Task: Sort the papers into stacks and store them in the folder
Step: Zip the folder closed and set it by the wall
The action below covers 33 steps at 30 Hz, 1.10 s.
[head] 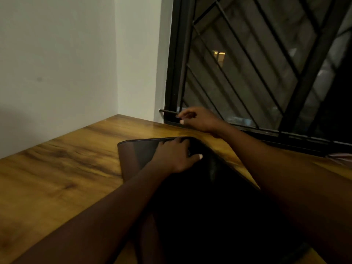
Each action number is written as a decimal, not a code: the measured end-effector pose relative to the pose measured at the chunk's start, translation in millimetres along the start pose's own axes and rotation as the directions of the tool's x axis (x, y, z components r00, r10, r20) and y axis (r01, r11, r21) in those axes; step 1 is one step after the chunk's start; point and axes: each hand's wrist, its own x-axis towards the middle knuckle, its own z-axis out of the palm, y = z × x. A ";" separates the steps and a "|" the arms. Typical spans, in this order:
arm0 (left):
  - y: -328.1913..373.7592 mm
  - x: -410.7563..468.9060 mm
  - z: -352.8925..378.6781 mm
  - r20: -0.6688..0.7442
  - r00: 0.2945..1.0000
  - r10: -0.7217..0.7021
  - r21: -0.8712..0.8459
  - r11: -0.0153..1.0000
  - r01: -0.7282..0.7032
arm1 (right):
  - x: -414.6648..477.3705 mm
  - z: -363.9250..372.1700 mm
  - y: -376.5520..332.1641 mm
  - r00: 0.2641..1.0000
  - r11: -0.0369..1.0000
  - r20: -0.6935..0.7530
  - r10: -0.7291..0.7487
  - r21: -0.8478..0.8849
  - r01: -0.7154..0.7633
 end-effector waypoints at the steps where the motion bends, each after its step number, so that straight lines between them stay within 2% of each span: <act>1: 2.2 -2.8 -3.1 -0.009 1.000 0.010 -0.021 1.000 -0.010 | -18.9 -11.8 9.1 0.999 0.999 -0.037 0.035 0.012 -0.035; 5: 9.6 -14.1 -8.9 -0.066 0.998 0.007 -0.007 1.000 -0.007 | -94.3 -36.5 38.7 0.982 0.986 -0.103 0.160 0.055 -0.155; 8: 11.3 -25.5 -13.1 -0.093 0.995 -0.019 -0.016 1.000 0.017 | -141.5 -38.9 51.5 0.967 0.969 -0.085 0.239 0.081 -0.232; 11: 17.5 -47.9 -18.2 -0.023 0.995 -0.096 -0.063 0.994 0.095 | -180.9 -37.4 53.9 0.960 0.957 -0.017 0.279 0.083 -0.277; 13: 27.0 -67.1 -21.0 -0.016 0.994 -0.110 -0.054 0.993 0.109 | -201.5 -31.8 52.9 0.952 0.942 -0.014 0.307 0.146 -0.302; 16: 43.5 -92.7 -26.4 0.064 0.990 -0.122 -0.090 0.988 0.127 | -220.2 -19.1 50.8 0.936 0.913 -0.095 0.338 0.274 -0.302; 20: 47.3 -110.5 -35.8 0.176 0.978 -0.115 -0.094 0.987 0.133 | -227.7 -4.9 33.8 0.893 0.882 -0.199 0.405 0.341 -0.324; 23: 28.0 -113.9 -41.7 0.219 0.968 -0.123 -0.039 0.990 0.135 | -230.0 21.6 11.1 0.837 0.883 -0.329 0.437 0.333 -0.330; 25: 6.8 -114.8 -42.7 0.182 0.973 -0.145 -0.001 0.989 0.147 | -229.1 47.1 -8.0 0.824 0.895 -0.385 0.415 0.338 -0.292; 28: -19.5 -118.7 -45.7 0.068 0.975 -0.214 0.064 0.976 0.209 | -216.3 76.8 -28.2 0.870 0.918 -0.320 0.376 0.255 -0.303; 33: -38.5 -118.6 -50.0 0.178 0.952 -0.248 0.158 0.962 0.221 | -192.9 94.3 -31.0 0.877 0.914 -0.263 0.402 0.162 -0.371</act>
